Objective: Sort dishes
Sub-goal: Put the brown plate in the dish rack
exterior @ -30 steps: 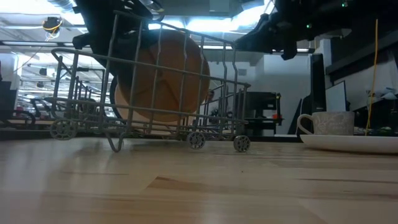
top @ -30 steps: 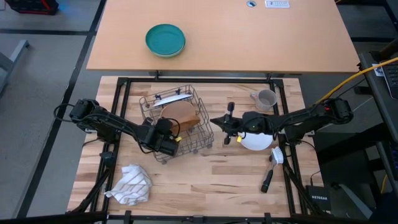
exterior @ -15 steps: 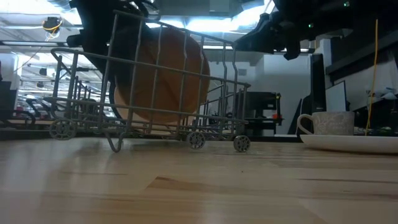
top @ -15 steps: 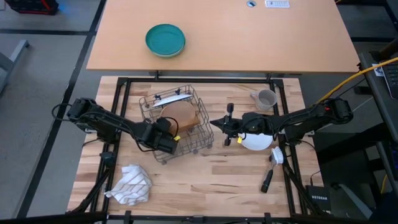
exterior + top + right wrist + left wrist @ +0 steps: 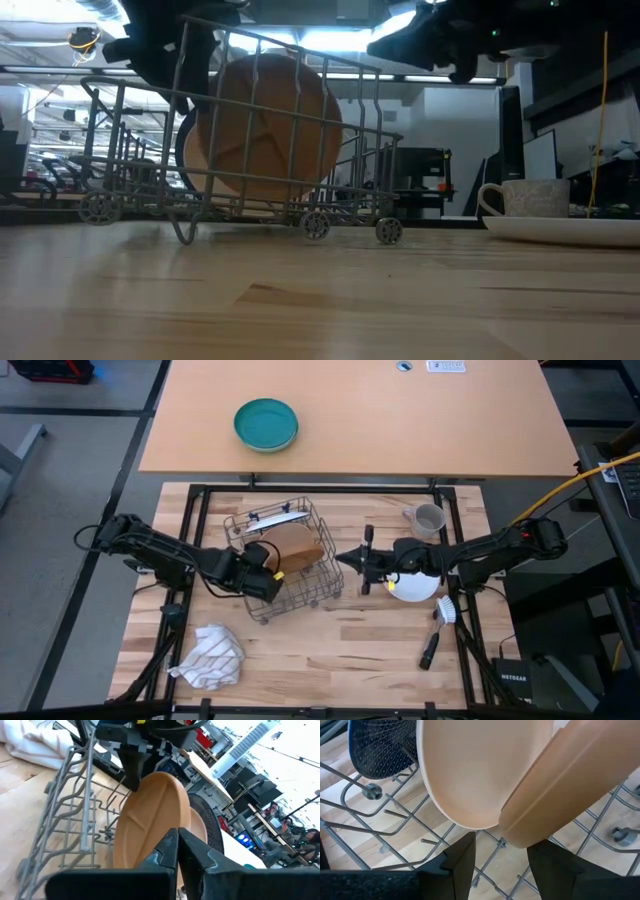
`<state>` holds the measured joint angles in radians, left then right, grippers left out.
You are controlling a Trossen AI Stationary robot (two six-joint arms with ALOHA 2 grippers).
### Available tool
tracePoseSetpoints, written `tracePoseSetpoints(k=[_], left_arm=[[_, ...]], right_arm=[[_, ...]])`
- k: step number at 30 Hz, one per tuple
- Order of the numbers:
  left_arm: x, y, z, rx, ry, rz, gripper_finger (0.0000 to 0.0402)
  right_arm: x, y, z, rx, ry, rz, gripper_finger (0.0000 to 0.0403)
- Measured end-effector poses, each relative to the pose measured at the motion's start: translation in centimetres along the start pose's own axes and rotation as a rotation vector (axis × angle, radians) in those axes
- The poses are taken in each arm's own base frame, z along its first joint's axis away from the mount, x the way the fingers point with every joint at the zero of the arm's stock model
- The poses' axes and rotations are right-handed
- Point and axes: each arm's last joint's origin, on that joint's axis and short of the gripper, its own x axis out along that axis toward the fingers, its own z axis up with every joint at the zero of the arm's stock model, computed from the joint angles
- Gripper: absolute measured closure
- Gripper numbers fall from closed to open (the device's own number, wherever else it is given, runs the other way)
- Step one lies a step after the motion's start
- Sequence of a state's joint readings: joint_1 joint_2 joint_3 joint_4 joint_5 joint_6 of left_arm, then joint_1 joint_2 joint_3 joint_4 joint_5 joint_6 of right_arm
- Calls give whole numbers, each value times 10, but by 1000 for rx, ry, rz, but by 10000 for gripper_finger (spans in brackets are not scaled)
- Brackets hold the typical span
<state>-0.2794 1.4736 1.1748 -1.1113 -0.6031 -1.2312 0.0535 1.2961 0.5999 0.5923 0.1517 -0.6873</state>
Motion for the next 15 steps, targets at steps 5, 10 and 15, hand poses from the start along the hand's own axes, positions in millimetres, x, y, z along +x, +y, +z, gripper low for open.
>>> tracePoseSetpoints(k=[5,10,15], left_arm=[[0,0,0,0,0,0,235],[0,0,-1,4,32,-11,235],[0,0,-1,11,51,-16,235]], right_arm=[[1,-6,-4,4,9,-24,388],[8,-12,-18,14,55,-51,388],[26,-13,-30,44,44,-68,388]])
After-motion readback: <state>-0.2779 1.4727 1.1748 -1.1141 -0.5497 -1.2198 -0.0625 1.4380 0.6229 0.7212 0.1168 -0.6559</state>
